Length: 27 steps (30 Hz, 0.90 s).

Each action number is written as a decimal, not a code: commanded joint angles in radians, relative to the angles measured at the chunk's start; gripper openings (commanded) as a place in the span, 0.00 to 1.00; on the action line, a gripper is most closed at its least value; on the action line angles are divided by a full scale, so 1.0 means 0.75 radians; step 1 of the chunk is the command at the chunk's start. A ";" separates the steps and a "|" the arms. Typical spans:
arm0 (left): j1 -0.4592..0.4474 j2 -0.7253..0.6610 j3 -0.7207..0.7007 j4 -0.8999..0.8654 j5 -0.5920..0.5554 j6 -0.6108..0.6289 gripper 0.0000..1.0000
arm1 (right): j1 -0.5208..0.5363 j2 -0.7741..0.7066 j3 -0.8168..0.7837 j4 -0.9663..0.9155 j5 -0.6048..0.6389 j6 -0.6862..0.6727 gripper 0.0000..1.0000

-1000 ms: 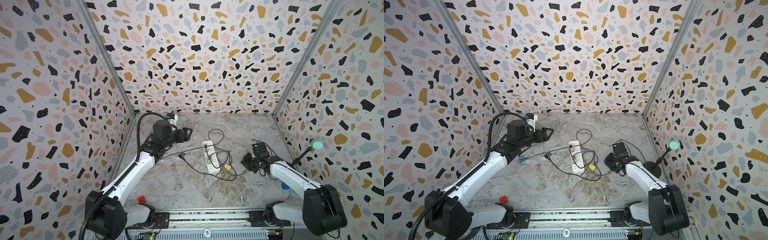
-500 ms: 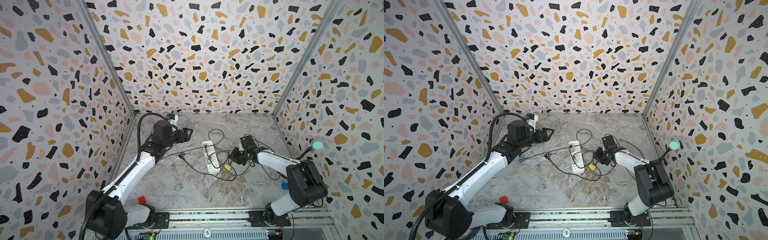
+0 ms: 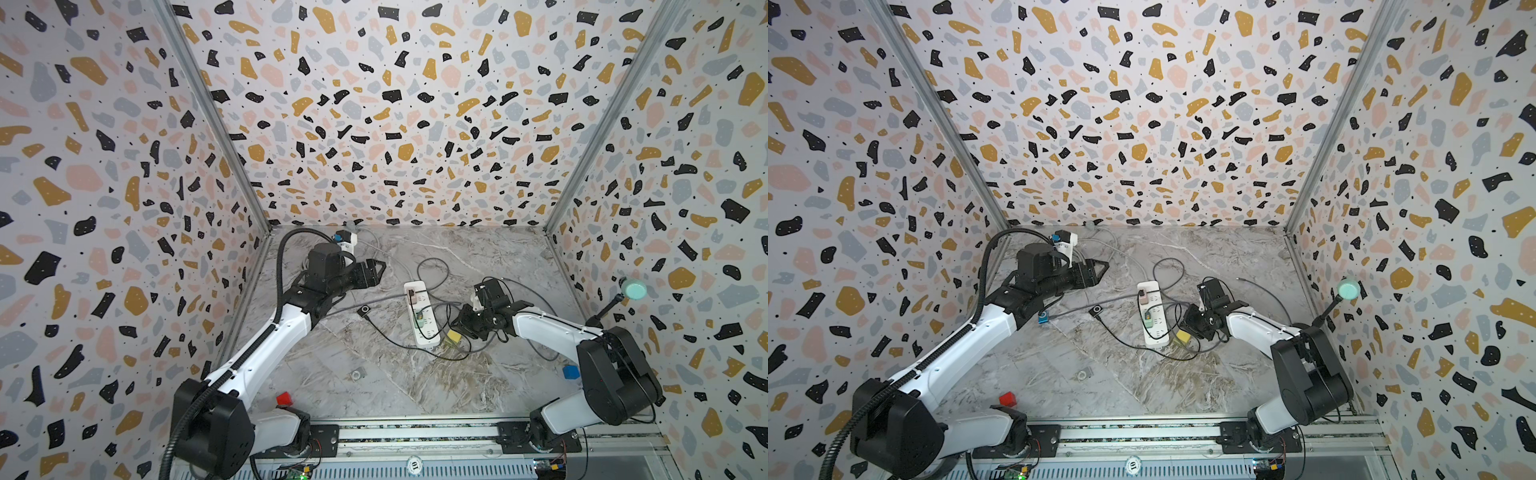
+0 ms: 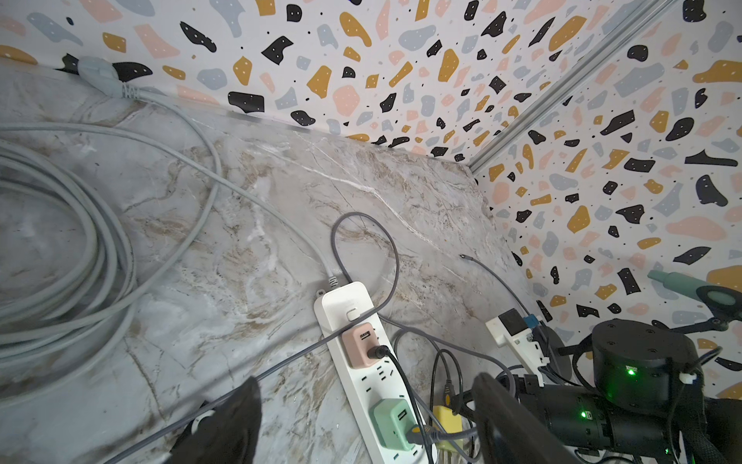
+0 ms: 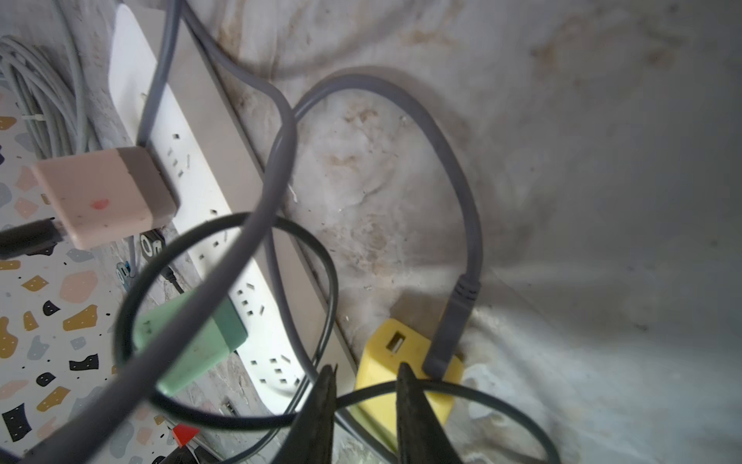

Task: Charge mp3
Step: Pick up the plug from the center of the board.

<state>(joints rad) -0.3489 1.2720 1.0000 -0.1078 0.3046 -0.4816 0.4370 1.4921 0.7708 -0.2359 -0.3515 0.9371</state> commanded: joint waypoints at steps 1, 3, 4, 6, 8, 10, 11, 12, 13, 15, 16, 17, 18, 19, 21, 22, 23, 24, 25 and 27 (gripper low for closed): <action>-0.005 0.010 -0.016 0.035 0.018 0.022 0.83 | 0.023 -0.029 -0.015 -0.087 -0.007 -0.003 0.31; -0.005 0.014 -0.018 0.029 0.023 0.022 0.83 | 0.036 -0.033 -0.011 -0.102 -0.012 0.002 0.32; -0.004 0.014 -0.018 0.029 0.022 0.022 0.83 | 0.042 -0.036 -0.007 -0.108 -0.012 0.003 0.33; -0.004 0.014 -0.020 0.029 0.023 0.022 0.83 | 0.056 -0.046 -0.001 -0.124 -0.014 0.010 0.34; -0.005 0.011 -0.022 0.029 0.020 0.022 0.83 | 0.072 -0.055 0.005 -0.131 -0.018 0.018 0.36; -0.004 0.012 -0.022 0.029 0.022 0.022 0.83 | 0.089 -0.054 0.012 -0.143 -0.021 0.022 0.38; -0.004 0.014 -0.024 0.029 0.023 0.022 0.83 | 0.098 -0.051 0.014 -0.154 -0.024 0.023 0.39; -0.004 0.013 -0.025 0.029 0.025 0.022 0.83 | 0.106 -0.049 0.014 -0.166 -0.024 0.025 0.40; -0.005 0.012 -0.026 0.027 0.024 0.021 0.83 | 0.111 -0.049 0.009 -0.174 -0.019 0.028 0.41; -0.004 0.011 -0.031 0.028 0.025 0.023 0.83 | 0.115 -0.051 -0.018 -0.174 -0.006 0.038 0.41; -0.005 0.012 -0.034 0.028 0.024 0.024 0.83 | 0.112 -0.050 -0.031 -0.174 0.003 0.044 0.41; -0.005 0.013 -0.037 0.027 0.025 0.024 0.83 | 0.113 -0.052 -0.039 -0.176 0.024 0.050 0.41; -0.003 0.014 -0.037 0.024 0.025 0.024 0.83 | 0.113 -0.057 -0.043 -0.178 0.047 0.058 0.41; -0.005 0.012 -0.038 0.023 0.026 0.026 0.83 | 0.108 -0.059 -0.048 -0.171 0.061 0.063 0.41; -0.003 0.012 -0.041 0.021 0.026 0.027 0.83 | 0.093 -0.059 -0.042 -0.175 0.080 0.068 0.41; -0.004 0.009 -0.039 0.019 0.027 0.026 0.83 | 0.091 -0.064 -0.030 -0.186 0.096 0.071 0.41; -0.004 0.007 -0.038 0.014 0.026 0.029 0.83 | 0.092 -0.074 -0.015 -0.201 0.118 0.070 0.41; -0.005 0.008 -0.037 0.013 0.024 0.028 0.83 | 0.090 -0.084 -0.002 -0.215 0.133 0.069 0.41; -0.004 0.006 -0.037 0.011 0.025 0.029 0.83 | 0.087 -0.097 0.010 -0.228 0.139 0.068 0.41; -0.005 0.006 -0.040 0.005 0.023 0.032 0.83 | 0.076 -0.117 0.023 -0.255 0.148 0.064 0.42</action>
<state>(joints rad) -0.3489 1.2800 0.9813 -0.1101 0.3099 -0.4793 0.5030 1.4498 0.7532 -0.3580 -0.2878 0.9821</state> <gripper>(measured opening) 0.828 0.415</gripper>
